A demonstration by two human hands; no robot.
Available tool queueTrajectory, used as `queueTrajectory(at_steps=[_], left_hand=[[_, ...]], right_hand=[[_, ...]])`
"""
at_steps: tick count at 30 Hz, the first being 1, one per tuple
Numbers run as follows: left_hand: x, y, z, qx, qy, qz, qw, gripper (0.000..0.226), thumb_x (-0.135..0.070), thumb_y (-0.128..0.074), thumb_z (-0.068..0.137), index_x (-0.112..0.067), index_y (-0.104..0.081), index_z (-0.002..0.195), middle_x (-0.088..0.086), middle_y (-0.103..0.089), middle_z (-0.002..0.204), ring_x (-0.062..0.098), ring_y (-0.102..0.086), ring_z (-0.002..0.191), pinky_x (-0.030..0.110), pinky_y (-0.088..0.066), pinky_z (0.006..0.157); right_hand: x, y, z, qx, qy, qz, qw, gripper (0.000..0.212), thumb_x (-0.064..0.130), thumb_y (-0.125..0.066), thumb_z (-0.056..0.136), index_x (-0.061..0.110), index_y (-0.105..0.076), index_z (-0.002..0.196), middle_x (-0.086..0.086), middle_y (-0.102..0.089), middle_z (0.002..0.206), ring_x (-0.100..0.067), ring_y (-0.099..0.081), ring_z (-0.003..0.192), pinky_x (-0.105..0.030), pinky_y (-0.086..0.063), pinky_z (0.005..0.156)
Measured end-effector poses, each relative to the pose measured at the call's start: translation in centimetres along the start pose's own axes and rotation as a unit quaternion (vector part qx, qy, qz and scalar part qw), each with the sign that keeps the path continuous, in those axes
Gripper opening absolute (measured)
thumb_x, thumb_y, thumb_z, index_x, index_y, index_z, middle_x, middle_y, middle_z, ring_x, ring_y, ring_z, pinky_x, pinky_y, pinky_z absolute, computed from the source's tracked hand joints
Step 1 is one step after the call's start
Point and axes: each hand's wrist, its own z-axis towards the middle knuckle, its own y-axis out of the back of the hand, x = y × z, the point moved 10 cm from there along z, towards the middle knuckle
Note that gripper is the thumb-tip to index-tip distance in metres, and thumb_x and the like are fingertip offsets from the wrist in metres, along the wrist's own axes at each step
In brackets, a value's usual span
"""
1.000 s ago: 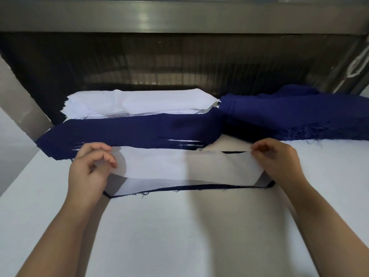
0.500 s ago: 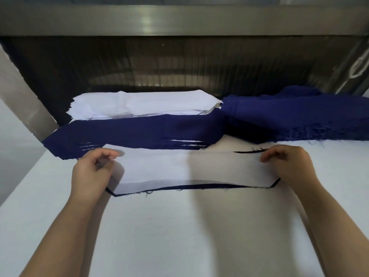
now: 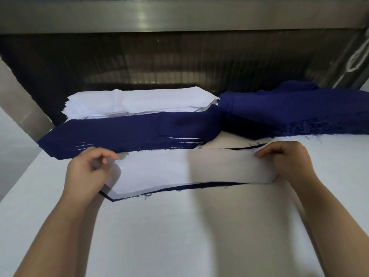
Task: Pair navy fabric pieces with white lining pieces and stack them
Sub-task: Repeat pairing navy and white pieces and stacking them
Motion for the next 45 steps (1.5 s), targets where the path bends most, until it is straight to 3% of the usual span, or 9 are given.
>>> queueTrajectory(at_steps=[2,6,10,17,22,26,37,41,45], left_hand=[[-0.1,0.2,0.0,0.004,-0.012,0.026,1.000,0.047,0.020,-0.049,0.075,-0.025,-0.065,0.072,-0.015,-0.058,0.073,0.000,-0.047,0.063,0.008,-0.034,0.058],[0.6,0.6,0.1,-0.001,-0.006,0.056,0.998,0.046,0.014,-0.053,0.076,-0.031,-0.065,0.074,-0.003,-0.057,0.078,0.006,-0.048,0.068,0.010,-0.035,0.059],[1.2,0.3,0.4,0.021,-0.002,0.068,0.997,0.041,0.011,-0.059,0.079,-0.029,-0.065,0.078,0.002,-0.060,0.084,0.011,-0.051,0.075,0.008,-0.035,0.063],[0.3,0.2,0.4,0.051,-0.041,0.100,0.993,0.041,0.015,-0.061,0.080,-0.024,-0.067,0.089,0.006,-0.060,0.092,0.001,-0.047,0.085,0.004,-0.034,0.067],[0.3,0.3,0.3,0.072,-0.044,0.098,0.992,0.047,0.015,-0.061,0.080,-0.031,-0.067,0.086,-0.004,-0.058,0.087,0.001,-0.049,0.081,0.005,-0.034,0.065],[0.2,0.2,0.2,0.087,-0.048,0.103,0.990,0.053,0.017,-0.060,0.079,-0.036,-0.066,0.083,-0.007,-0.060,0.084,0.005,-0.050,0.073,0.007,-0.034,0.061],[-0.1,0.5,0.1,0.085,-0.050,0.098,0.990,0.058,0.019,-0.059,0.077,-0.038,-0.064,0.080,-0.005,-0.061,0.078,0.003,-0.045,0.056,0.008,-0.033,0.057],[-0.2,0.5,0.1,0.090,-0.049,0.100,0.990,0.062,0.020,-0.059,0.076,-0.042,-0.063,0.081,-0.007,-0.061,0.076,0.017,-0.048,0.064,0.007,-0.034,0.058],[0.0,0.5,0.1,0.093,-0.048,0.111,0.988,0.061,0.018,-0.060,0.076,-0.043,-0.062,0.081,-0.010,-0.062,0.077,0.006,-0.045,0.057,0.007,-0.034,0.057]], right_hand=[[-0.2,-0.2,0.0,0.009,-0.006,-0.008,1.000,0.053,-0.015,-0.036,0.072,0.027,-0.068,0.064,0.000,-0.066,0.090,-0.020,-0.054,0.087,-0.026,-0.038,0.071],[-0.4,-0.3,0.0,0.015,-0.012,-0.016,1.000,0.051,-0.014,-0.038,0.074,0.026,-0.069,0.065,0.000,-0.066,0.085,-0.015,-0.052,0.074,-0.025,-0.038,0.061],[0.0,-0.3,0.0,0.016,0.001,-0.004,1.000,0.035,-0.004,-0.054,0.080,0.025,-0.070,0.070,0.004,-0.065,0.075,-0.013,-0.052,0.067,-0.018,-0.038,0.059],[0.4,-0.2,-0.3,0.004,0.008,-0.030,1.000,0.030,-0.004,-0.055,0.079,0.023,-0.068,0.077,0.020,-0.054,0.062,-0.002,-0.048,0.058,0.001,-0.034,0.053],[0.4,-0.4,-0.3,0.003,0.006,-0.043,0.999,0.031,-0.003,-0.055,0.079,0.025,-0.066,0.077,0.019,-0.054,0.063,-0.003,-0.047,0.058,-0.007,-0.034,0.053],[0.3,-0.4,-0.4,0.002,-0.007,-0.030,1.000,0.023,0.003,-0.058,0.082,0.023,-0.069,0.080,0.007,-0.060,0.074,-0.013,-0.052,0.071,-0.024,-0.034,0.070],[0.4,-0.2,-0.7,0.000,-0.022,-0.025,0.999,0.022,0.005,-0.057,0.082,0.024,-0.066,0.077,0.007,-0.060,0.078,-0.015,-0.052,0.079,-0.026,-0.037,0.073],[0.3,-0.3,-0.7,0.002,-0.030,-0.022,0.999,0.022,0.003,-0.056,0.082,0.021,-0.068,0.079,0.005,-0.060,0.078,-0.020,-0.054,0.078,-0.031,-0.045,0.073],[0.4,-0.3,-0.6,0.001,-0.025,-0.029,0.999,0.023,0.001,-0.055,0.081,0.022,-0.067,0.079,0.010,-0.057,0.074,-0.016,-0.051,0.076,-0.026,-0.037,0.071]])
